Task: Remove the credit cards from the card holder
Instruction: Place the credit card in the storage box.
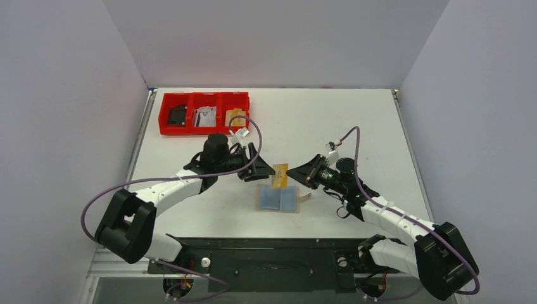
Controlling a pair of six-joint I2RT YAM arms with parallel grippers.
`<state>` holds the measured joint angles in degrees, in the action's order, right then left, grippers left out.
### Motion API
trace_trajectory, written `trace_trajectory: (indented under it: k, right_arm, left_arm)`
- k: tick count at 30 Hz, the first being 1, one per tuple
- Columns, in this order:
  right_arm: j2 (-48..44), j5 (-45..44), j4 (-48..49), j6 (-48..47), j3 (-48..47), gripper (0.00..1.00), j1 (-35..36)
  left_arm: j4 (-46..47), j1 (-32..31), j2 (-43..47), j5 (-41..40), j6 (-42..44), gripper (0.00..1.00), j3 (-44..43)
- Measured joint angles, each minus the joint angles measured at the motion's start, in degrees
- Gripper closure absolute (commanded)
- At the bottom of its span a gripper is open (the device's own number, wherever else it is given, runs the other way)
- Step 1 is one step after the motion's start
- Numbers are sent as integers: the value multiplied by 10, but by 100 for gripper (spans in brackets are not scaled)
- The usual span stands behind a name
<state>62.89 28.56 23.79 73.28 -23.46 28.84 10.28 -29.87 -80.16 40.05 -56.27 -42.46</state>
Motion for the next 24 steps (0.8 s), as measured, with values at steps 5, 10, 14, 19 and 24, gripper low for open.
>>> trace_trajectory:
  k: [5, 10, 14, 19, 24]
  right_arm:
    - [0, 9, 12, 13, 0, 100, 0]
    - [2, 15, 28, 23, 0, 100, 0]
    - [6, 20, 33, 26, 0, 100, 0]
    - [8, 24, 38, 29, 0, 100, 0]
    - [8, 24, 43, 30, 0, 100, 1]
  left_arm:
    - [38, 0, -3, 21, -21, 55, 4]
    - [72, 0, -13, 35, -42, 59, 10]
    - [92, 0, -24, 42, -57, 63, 10]
    - [113, 0, -31, 50, -71, 70, 11]
    - [132, -2, -39, 55, -82, 89, 12]
